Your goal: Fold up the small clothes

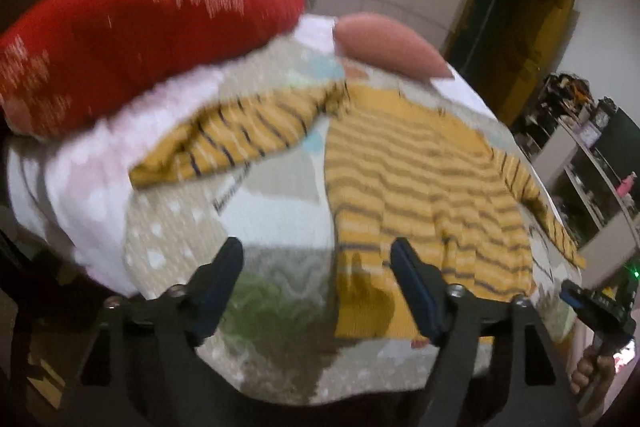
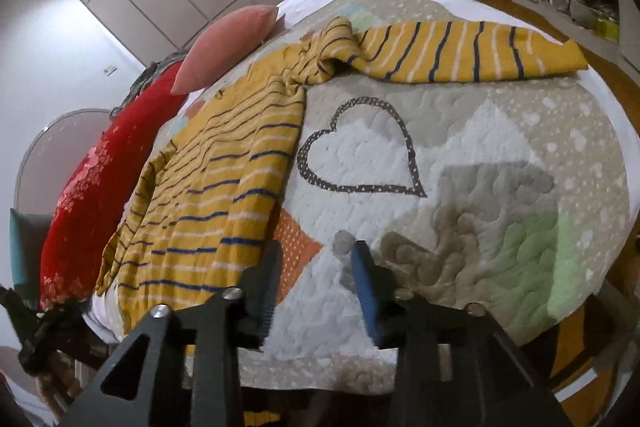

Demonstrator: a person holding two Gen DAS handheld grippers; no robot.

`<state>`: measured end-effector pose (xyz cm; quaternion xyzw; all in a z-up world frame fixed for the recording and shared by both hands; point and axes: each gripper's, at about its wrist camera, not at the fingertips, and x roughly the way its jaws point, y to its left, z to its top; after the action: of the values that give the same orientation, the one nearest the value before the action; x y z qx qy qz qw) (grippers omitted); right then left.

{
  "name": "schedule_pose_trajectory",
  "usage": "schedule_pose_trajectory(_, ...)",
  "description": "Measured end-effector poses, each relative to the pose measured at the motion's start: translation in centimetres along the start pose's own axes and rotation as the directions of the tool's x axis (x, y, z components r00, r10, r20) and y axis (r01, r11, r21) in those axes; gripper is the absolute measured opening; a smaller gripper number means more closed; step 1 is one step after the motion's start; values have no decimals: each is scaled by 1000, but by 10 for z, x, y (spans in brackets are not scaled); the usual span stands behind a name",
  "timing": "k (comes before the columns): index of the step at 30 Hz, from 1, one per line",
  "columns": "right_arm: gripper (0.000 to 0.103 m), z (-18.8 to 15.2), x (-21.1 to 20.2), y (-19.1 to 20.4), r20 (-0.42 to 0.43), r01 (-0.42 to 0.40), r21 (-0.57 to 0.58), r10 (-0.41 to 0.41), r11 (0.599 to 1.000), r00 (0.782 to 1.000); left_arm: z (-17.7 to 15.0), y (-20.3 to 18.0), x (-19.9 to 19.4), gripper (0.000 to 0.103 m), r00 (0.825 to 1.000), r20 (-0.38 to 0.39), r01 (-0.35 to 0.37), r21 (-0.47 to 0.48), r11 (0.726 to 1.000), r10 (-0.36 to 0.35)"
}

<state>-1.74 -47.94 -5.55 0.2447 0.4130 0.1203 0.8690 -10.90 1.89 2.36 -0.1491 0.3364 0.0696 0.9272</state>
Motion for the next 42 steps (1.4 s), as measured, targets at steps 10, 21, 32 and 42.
schedule_pose_trajectory(10,56,1,0,11,19,50,-65,-49,997,999,22,-22,-43,103,951,291,-129,77,989,101)
schedule_pose_trajectory(21,59,0,3,14,11,59,-73,-59,996,998,25,-19,-28,103,980,180,-103,64,993,90)
schedule_pose_trajectory(32,63,-2,8,12,-5,61,-63,-62,996,998,17,-20,-22,103,986,147,-88,60,994,78)
schedule_pose_trajectory(42,65,-3,13,12,-22,60,-59,-62,996,998,15,-18,-15,103,989,126,-82,55,995,74)
